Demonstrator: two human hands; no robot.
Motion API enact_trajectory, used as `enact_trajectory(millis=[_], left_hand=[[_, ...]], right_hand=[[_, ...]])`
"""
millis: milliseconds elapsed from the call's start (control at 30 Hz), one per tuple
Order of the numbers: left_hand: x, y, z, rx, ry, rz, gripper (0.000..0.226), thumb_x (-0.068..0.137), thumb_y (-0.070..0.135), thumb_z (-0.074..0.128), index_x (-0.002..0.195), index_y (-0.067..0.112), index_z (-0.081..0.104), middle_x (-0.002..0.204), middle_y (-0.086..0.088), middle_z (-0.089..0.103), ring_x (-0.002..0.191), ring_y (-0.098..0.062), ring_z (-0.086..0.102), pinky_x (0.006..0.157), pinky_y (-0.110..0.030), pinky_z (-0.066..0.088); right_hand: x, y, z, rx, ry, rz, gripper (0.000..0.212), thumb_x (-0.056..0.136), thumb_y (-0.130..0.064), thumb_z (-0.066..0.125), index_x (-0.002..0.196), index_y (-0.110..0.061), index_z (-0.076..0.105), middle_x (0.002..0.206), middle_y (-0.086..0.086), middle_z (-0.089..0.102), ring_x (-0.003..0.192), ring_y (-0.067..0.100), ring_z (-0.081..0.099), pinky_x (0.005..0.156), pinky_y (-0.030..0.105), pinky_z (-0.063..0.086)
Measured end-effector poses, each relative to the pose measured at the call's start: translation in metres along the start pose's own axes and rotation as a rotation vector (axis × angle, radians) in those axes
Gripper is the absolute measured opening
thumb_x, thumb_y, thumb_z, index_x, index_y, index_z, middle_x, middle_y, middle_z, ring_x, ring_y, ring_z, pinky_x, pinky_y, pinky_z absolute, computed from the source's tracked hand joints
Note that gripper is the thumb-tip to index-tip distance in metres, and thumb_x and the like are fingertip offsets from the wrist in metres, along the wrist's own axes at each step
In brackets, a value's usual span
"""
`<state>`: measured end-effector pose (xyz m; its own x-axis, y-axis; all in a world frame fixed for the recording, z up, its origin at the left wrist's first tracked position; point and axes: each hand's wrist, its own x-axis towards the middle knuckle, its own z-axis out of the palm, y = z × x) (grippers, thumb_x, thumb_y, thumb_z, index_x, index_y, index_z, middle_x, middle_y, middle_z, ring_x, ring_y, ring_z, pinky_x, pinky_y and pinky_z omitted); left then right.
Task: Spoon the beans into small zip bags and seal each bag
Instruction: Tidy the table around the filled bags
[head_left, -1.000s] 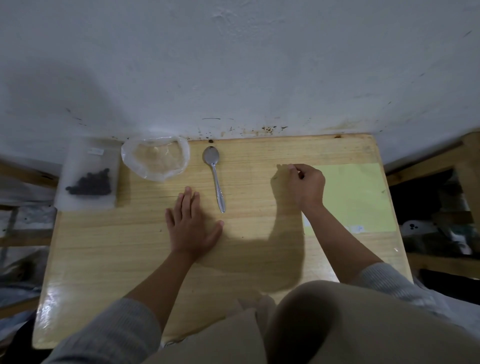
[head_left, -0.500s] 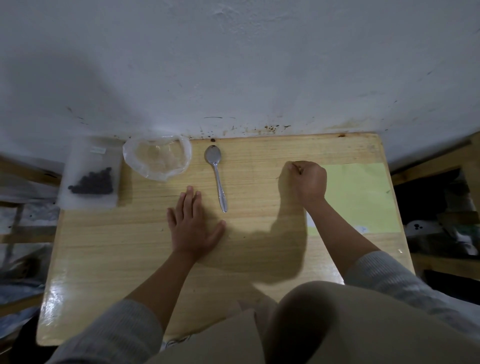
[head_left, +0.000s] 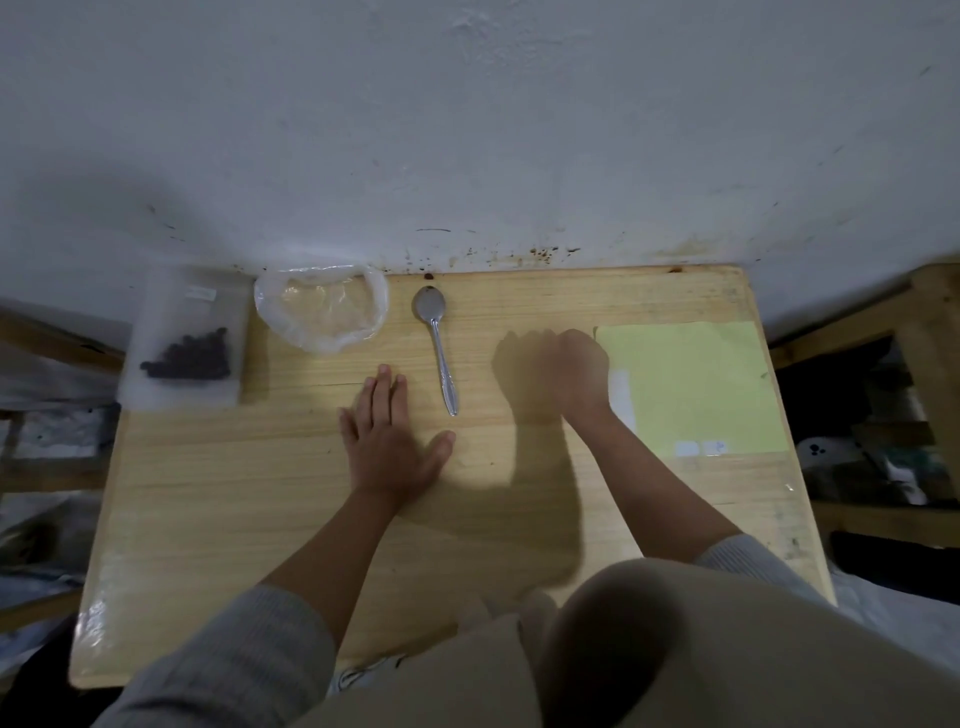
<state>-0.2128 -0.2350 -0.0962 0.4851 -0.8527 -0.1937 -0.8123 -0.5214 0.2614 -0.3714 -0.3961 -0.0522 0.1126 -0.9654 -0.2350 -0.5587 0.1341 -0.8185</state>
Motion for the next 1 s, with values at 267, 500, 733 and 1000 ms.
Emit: enact_trajectory(millis=[267,500,733,1000], left_hand=[[0.000,-0.010,-0.002,-0.147,0.019,0.061,0.094,0.071,0.071,0.045,0.144,0.013,0.032,0.157,-0.006,0.019,0.144,-0.026,0.015,0.112,-0.057,0.010],[0.002,-0.053,-0.015,-0.154,0.116,0.055,0.076,0.073,0.060,0.053,0.129,0.009,0.050,0.147,-0.015,0.036,0.137,-0.033,0.031,0.106,-0.063,0.020],[0.034,-0.090,-0.036,-0.053,0.054,0.065,0.088,0.077,0.064,0.043,0.140,0.003,0.033,0.150,-0.018,0.028,0.142,-0.033,0.018,0.109,-0.064,0.006],[0.043,-0.091,-0.035,0.014,0.023,0.072,0.088,0.075,0.066,0.041,0.136,0.003,0.039,0.145,-0.021,0.037,0.138,-0.036,0.027,0.106,-0.064,0.019]], right_hand=[[-0.025,-0.018,0.023,0.035,-0.141,-0.029,0.033,0.097,-0.020,0.049,0.072,0.001,0.056,0.056,-0.004,0.047,0.054,0.010,0.043,0.049,0.012,0.034],[-0.038,-0.036,0.069,0.116,-0.195,0.032,0.020,0.094,-0.006,0.049,0.079,-0.002,0.062,0.068,-0.002,0.060,0.060,0.009,0.053,0.058,0.020,0.043],[-0.027,-0.056,0.109,0.163,-0.149,0.107,0.026,0.096,-0.003,0.040,0.093,0.000,0.065,0.061,-0.008,0.048,0.032,0.000,0.038,0.037,0.011,0.027],[0.011,-0.080,0.125,0.034,0.049,-0.023,0.023,0.092,-0.016,0.055,0.104,-0.007,0.072,0.078,-0.003,0.062,0.064,0.004,0.053,0.062,0.018,0.043]])
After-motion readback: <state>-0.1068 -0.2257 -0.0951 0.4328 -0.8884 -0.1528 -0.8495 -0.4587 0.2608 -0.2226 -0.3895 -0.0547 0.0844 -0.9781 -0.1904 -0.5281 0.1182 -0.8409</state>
